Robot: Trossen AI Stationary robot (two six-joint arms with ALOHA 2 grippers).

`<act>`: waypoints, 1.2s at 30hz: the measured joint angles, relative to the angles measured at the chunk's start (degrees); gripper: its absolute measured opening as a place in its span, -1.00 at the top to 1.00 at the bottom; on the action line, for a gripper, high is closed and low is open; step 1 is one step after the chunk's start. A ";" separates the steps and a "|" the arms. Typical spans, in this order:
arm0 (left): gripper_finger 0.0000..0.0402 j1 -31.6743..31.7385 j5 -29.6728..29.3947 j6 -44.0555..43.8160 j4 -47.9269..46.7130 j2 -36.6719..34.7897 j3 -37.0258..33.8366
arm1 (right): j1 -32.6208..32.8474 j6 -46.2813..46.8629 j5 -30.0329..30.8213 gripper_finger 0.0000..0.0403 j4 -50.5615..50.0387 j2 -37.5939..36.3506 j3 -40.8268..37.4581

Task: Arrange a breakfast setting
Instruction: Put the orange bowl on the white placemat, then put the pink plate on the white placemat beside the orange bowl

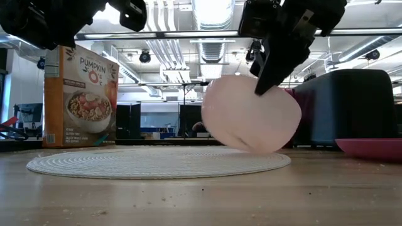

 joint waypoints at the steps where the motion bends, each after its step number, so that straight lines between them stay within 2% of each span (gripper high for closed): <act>1: 0.39 0.00 0.00 0.00 -0.21 0.00 0.00 | 0.00 -0.82 -0.02 0.87 0.57 0.00 0.04; 10: 0.39 0.00 0.00 0.00 -0.92 0.00 0.00 | 0.00 -3.02 -1.03 0.56 4.55 0.00 0.05; 15: 0.39 0.00 0.00 -0.02 -1.58 0.02 0.00 | 0.00 -1.53 -1.03 0.50 5.60 -0.27 0.05; 19: 0.39 -0.02 0.00 -2.81 -6.11 0.02 0.04 | 0.00 2.89 -1.89 0.52 7.31 -0.61 0.05; 24: 0.39 -0.04 -2.54 -9.14 -12.25 0.02 0.04 | 0.21 6.77 -7.40 0.63 8.77 -0.66 0.05; 30: 0.39 -0.03 -3.57 -14.98 -27.42 0.02 0.07 | 2.18 7.90 -7.72 0.77 8.60 -0.55 0.05; 36: 0.39 -0.18 -12.22 -18.97 -39.39 0.02 0.07 | 5.03 13.34 -7.75 0.85 7.69 -0.57 0.07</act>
